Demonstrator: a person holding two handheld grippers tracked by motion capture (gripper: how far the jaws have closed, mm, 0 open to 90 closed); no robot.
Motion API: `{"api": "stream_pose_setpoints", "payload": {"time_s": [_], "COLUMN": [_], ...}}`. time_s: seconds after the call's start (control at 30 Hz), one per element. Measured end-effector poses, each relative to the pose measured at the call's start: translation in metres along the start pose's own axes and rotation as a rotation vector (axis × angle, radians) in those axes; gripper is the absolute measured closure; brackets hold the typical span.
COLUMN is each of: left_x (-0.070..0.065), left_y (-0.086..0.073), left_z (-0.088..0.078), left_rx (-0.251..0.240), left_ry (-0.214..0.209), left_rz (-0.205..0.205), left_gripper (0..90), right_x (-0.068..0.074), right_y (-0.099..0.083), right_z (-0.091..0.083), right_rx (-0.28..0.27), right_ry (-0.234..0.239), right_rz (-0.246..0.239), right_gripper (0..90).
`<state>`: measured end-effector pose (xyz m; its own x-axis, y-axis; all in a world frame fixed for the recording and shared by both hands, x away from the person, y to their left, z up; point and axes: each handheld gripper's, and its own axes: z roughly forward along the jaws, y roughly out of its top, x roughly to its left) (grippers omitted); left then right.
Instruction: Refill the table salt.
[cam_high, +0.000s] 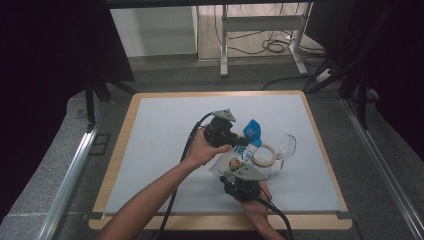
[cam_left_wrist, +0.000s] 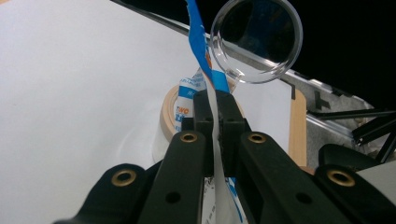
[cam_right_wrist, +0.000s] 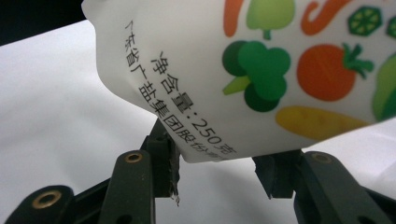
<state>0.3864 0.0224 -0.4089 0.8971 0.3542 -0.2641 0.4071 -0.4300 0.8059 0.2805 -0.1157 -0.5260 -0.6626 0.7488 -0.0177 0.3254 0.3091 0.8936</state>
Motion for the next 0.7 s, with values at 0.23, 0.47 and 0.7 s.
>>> {"api": "stream_pose_setpoints", "payload": {"time_s": [0.23,0.47,0.7], "left_x": [-0.0032,-0.0049,-0.0056], "left_y": [0.0040,0.0065,0.0097], "left_z": [0.0047,0.0045,0.0079], "left_rx": [0.029,0.028,0.049], "left_ry": [-0.011,-0.016,-0.014], "left_rz": [0.005,0.011,0.020], "left_gripper": [90.0,90.0,90.0], "right_x": [0.0031,0.0033,0.0039], "right_y": [0.0019,0.0024,0.0033], "right_z": [-0.0019,-0.0029,-0.0046], "right_rx": [-0.016,-0.027,-0.031], "right_ry": [-0.015,-0.024,-0.010], "right_rz": [-0.027,-0.023,-0.005], "right_gripper": [55.3,55.5,55.5]}}
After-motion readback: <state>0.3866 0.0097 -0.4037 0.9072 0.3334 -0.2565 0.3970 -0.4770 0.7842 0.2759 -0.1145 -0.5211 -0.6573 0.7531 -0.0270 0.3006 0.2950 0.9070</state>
